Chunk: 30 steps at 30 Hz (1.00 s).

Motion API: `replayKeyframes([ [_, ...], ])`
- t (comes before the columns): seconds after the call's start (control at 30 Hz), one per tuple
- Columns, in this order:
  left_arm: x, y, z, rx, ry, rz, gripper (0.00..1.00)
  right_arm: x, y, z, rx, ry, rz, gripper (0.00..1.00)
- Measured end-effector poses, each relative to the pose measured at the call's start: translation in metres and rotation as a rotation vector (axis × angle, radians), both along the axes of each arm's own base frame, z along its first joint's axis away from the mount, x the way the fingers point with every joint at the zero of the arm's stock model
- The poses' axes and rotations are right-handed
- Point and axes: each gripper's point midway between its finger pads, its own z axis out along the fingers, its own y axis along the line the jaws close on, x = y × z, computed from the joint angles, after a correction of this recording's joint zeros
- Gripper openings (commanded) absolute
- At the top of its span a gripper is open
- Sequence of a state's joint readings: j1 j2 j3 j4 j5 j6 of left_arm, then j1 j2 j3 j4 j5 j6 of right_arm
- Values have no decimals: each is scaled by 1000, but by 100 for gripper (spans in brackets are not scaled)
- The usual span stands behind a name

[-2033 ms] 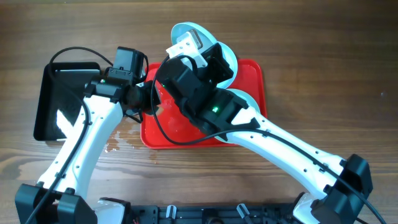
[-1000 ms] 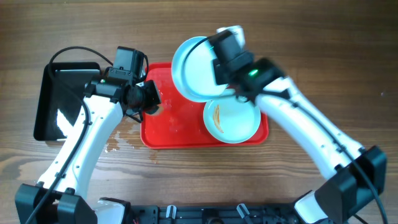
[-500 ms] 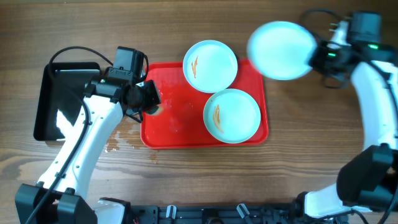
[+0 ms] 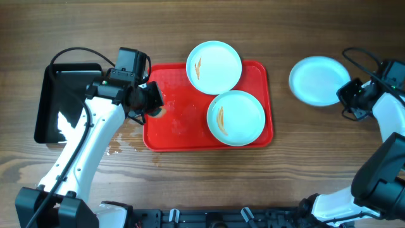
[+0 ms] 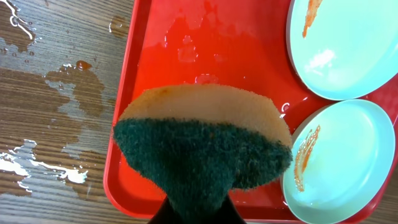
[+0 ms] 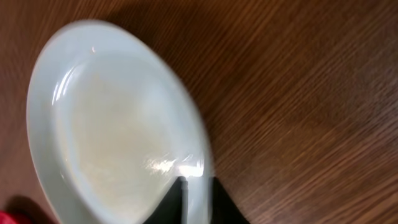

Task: Clean dirty plates on tray and stack at the side
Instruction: 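Move the right gripper back over the top white plate on the tray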

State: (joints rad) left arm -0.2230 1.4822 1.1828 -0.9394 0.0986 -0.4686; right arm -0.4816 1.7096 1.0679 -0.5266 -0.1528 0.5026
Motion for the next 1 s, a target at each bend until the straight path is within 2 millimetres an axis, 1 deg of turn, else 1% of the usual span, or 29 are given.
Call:
replayKeyframes([
  [0.03,0,0,0,0,0,0,4,1,-1,0,-2,-5,-6,63],
  [0.13,0,0,0,0,0,0,4,4,-2,2,-5,-17,-11,66],
  [0.2,0,0,0,0,0,0,4,6,3,2,21,-30,1,66],
  [0.27,0,0,0,0,0,0,4,13,15,6,80,-74,46,65],
  [0.37,0,0,0,0,0,0,4,33,42,22,196,-198,159,65],
  [0.43,0,0,0,0,0,0,4,46,70,36,264,-278,258,65],
  [0.53,0,0,0,0,0,0,4,59,108,57,273,-349,385,68],
  [0.57,0,0,0,0,0,0,4,65,128,68,265,-384,450,70],
  [0.6,0,0,0,0,0,0,4,69,144,77,254,-411,499,71],
  [0.63,0,0,0,0,0,0,4,73,166,88,236,-448,566,73],
  [0.7,0,0,0,0,0,0,4,79,204,101,194,-498,670,73],
  [0.77,0,0,0,0,0,0,4,81,237,103,141,-507,740,73],
  [0.8,0,0,0,0,0,0,4,82,246,101,108,-500,751,73],
  [0.83,0,0,0,0,0,0,4,83,260,98,71,-495,769,74],
  [0.93,0,0,0,0,0,0,4,90,286,87,-34,-493,793,75],
  [0.97,0,0,0,0,-1,0,4,94,290,83,-61,-494,794,75],
  [1.0,0,0,0,0,0,0,5,100,297,73,-102,-497,796,78],
])
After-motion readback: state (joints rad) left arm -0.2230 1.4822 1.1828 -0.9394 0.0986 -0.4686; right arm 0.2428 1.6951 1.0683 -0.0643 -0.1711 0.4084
